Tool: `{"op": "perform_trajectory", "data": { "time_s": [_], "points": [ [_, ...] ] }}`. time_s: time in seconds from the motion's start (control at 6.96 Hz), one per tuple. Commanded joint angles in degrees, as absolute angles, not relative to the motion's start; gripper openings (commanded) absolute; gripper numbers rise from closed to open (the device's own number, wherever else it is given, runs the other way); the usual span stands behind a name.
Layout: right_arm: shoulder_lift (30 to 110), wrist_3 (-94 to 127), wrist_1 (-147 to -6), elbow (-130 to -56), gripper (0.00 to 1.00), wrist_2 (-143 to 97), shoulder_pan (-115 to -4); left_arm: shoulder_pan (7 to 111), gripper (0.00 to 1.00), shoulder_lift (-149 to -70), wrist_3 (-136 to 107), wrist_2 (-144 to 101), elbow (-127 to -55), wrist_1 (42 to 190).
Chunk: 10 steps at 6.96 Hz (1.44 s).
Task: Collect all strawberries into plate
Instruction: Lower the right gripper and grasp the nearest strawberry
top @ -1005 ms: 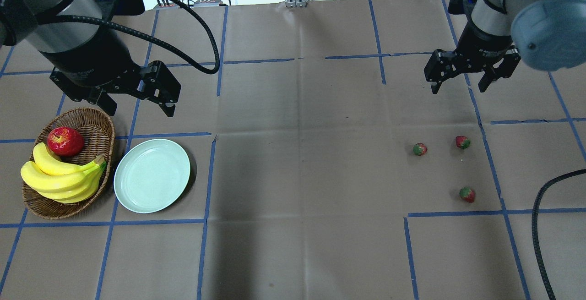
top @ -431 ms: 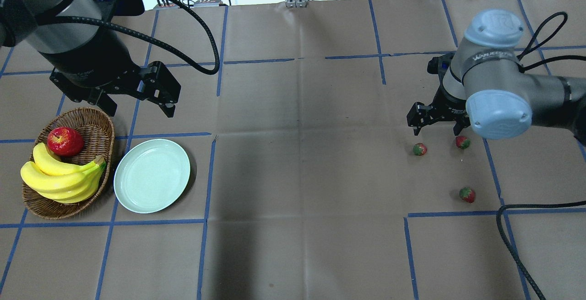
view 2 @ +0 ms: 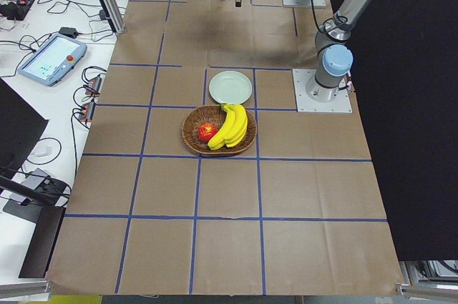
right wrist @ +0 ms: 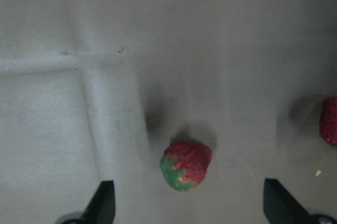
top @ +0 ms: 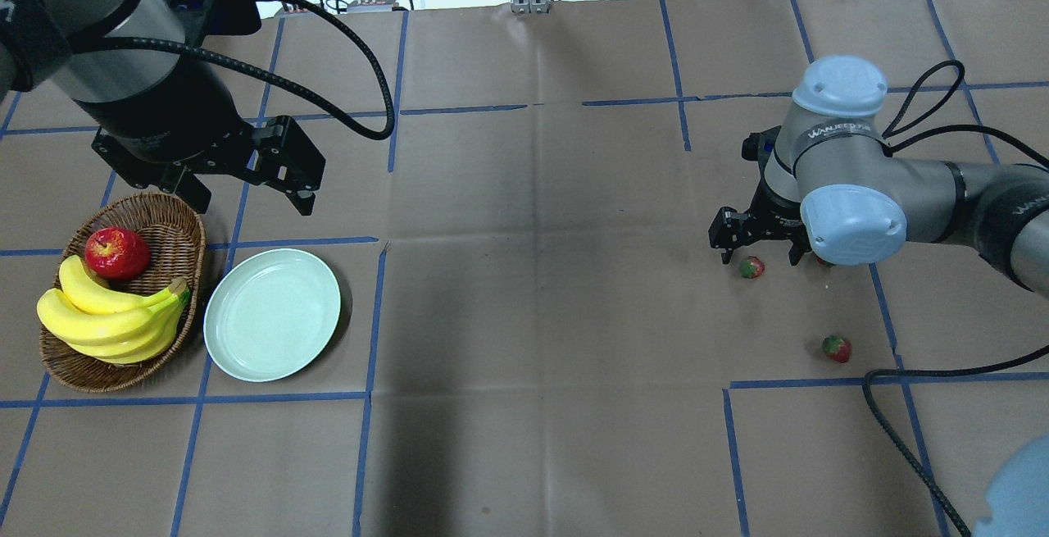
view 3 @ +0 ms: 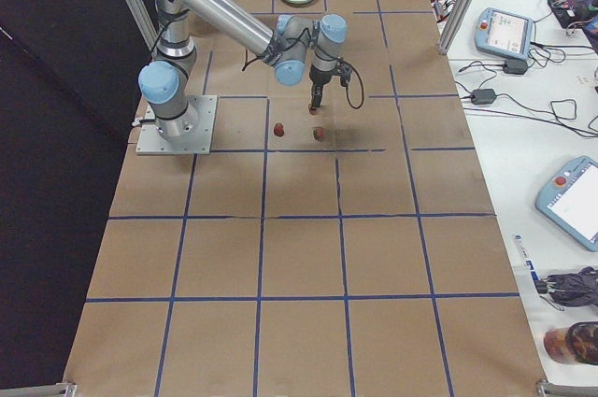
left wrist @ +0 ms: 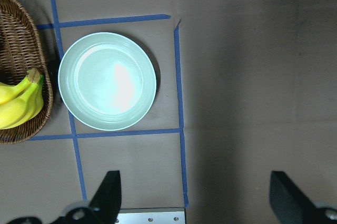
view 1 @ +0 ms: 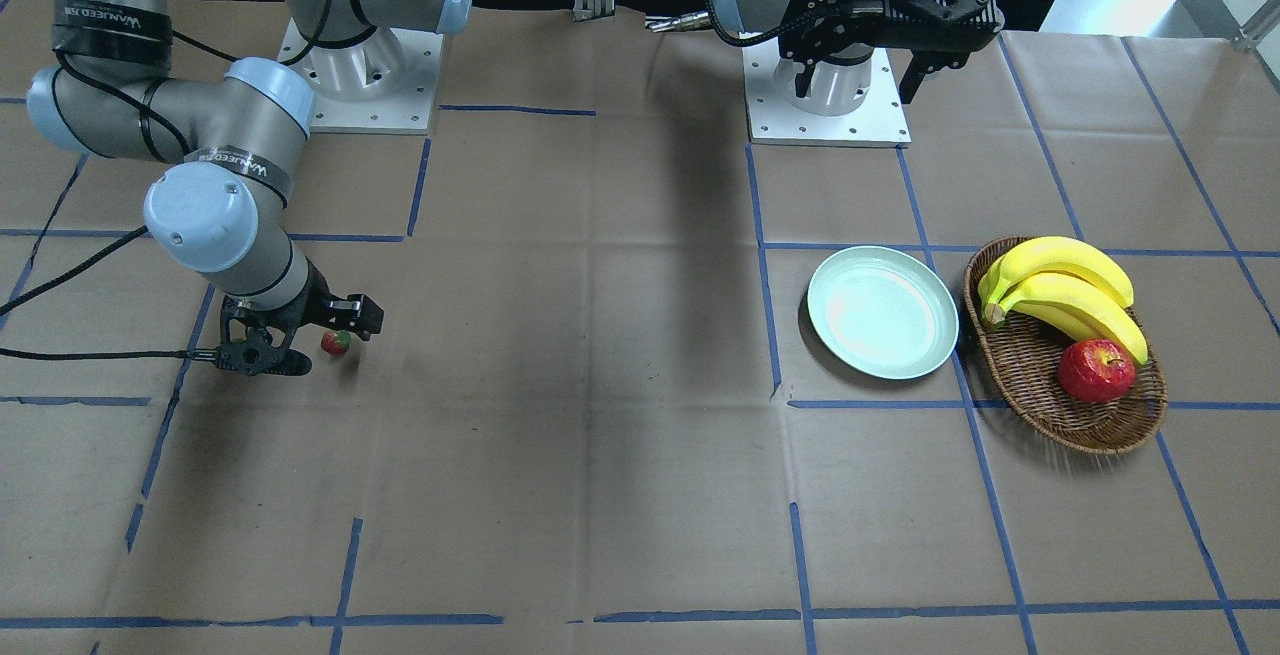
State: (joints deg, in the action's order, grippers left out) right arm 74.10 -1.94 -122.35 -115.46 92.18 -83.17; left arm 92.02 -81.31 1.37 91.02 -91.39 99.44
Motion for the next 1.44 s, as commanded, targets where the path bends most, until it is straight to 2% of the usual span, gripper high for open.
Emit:
{"op": "perform_trajectory", "data": {
  "time_s": [0.0,0.29,0.57,0.72,0.86,1.01,1.29],
  "points": [
    [72.69,-1.76,-122.43,-115.49,0.82,92.11,-83.23,92.02,1.0,-81.21,1.49,91.05,-91.58,99.32],
    [72.42,-1.85,-122.52,-115.31,0.57,92.11,-83.23,92.11,1.0,-81.12,1.49,91.05,-91.58,99.32],
    [70.67,-1.85,-126.37,-115.23,0.56,92.2,-83.23,92.11,1.0,-81.12,1.49,91.05,-91.67,99.32],
    [70.58,-1.76,-126.39,-115.22,0.43,92.11,-83.23,92.11,1.0,-81.12,1.49,91.05,-91.67,99.32],
    [70.92,-1.67,-126.3,-115.14,0.25,92.02,-83.23,92.11,1.0,-81.12,1.49,91.05,-91.67,99.32],
    [71.19,-1.67,-126.3,-115.22,0.18,91.67,-83.32,92.11,1.0,-81.12,1.49,91.05,-91.67,99.32],
    [72.59,-1.67,-125.43,-114.09,0.17,90.88,-83.32,92.11,1.0,-81.12,1.58,91.05,-91.67,99.32]
  ]
}}
